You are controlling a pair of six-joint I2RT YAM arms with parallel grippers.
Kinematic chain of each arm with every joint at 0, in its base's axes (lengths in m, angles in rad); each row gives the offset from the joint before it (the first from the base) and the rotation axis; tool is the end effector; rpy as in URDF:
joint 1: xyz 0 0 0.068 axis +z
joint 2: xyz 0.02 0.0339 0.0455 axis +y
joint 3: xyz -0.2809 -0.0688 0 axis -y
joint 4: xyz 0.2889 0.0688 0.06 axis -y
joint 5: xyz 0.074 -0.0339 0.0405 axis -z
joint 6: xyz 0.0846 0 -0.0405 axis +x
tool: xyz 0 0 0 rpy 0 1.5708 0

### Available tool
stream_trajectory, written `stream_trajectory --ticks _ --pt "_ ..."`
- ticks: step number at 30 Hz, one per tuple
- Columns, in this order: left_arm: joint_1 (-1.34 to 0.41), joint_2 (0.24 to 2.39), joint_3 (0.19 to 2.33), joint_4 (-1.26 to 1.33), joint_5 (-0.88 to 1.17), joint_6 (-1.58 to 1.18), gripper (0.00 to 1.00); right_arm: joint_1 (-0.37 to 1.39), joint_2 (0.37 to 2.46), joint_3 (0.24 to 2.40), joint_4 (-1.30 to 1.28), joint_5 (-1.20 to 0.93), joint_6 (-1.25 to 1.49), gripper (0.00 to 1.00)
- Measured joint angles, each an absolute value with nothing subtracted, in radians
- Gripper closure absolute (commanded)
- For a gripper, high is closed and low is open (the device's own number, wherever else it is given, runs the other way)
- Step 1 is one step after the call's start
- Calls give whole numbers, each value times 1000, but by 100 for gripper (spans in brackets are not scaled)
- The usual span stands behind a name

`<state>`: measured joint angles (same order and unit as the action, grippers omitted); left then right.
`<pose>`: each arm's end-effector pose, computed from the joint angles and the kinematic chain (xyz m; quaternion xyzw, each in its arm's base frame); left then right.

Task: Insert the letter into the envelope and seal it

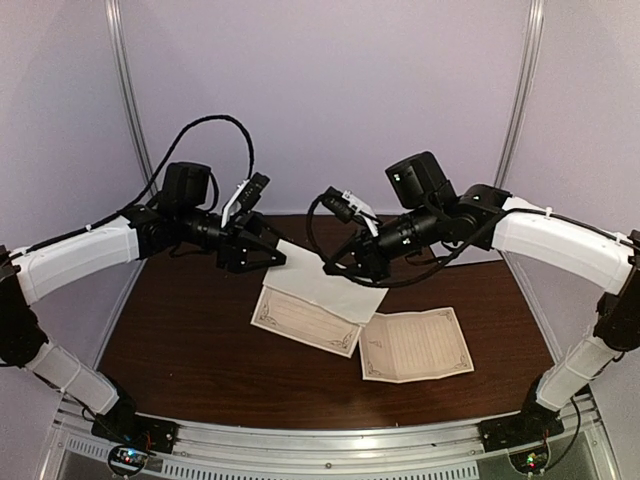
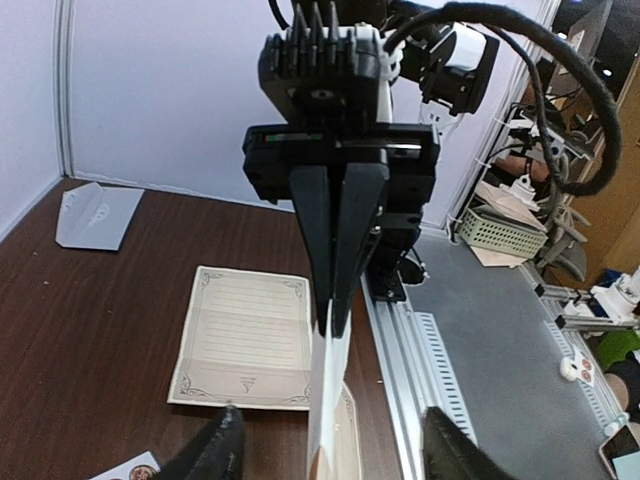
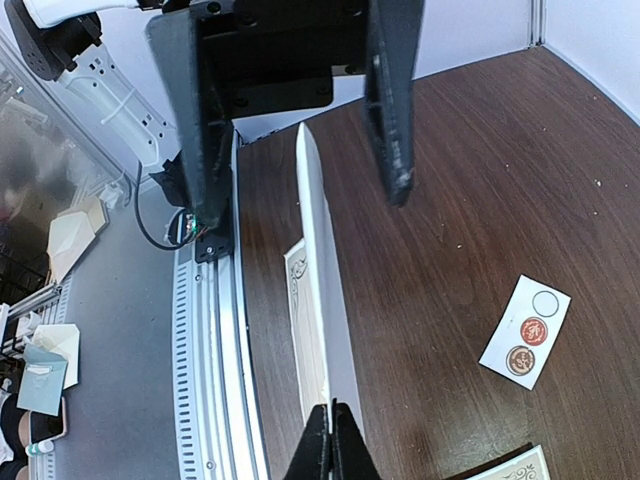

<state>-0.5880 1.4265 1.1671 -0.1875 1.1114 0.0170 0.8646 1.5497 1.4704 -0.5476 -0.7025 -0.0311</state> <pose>0.2698 -0.2710 0.3272 0.4825 0.6025 -0.5558 0.3086 0.2303 0.3543 0.3500 -0.5031 0.6861 0.4530 0.2663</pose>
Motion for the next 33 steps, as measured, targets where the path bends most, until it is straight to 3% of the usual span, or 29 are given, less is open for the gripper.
stream_trajectory --ticks 5,6,9,15,26,30,33 --pt "-593 1436 1166 -187 1100 12 100 865 1552 1470 -552 -702 -31 100" --pt "-593 1437 1166 -189 1098 7 100 865 1552 1470 -553 -702 -31 99" --pt "-593 1439 1166 -196 1072 21 100 865 1552 1470 -556 -701 -29 79" --pt "-593 1438 1167 -214 1033 37 100 866 1512 1428 -563 -670 -28 76" --pt "-593 1430 1171 -260 1009 70 100 864 1374 1292 -588 -599 16 78" --pt "-593 1430 1173 -263 1009 74 100 864 1369 1267 -595 -580 32 100" --pt "-593 1428 1173 -264 1008 74 100 863 1369 1259 -595 -572 49 100"
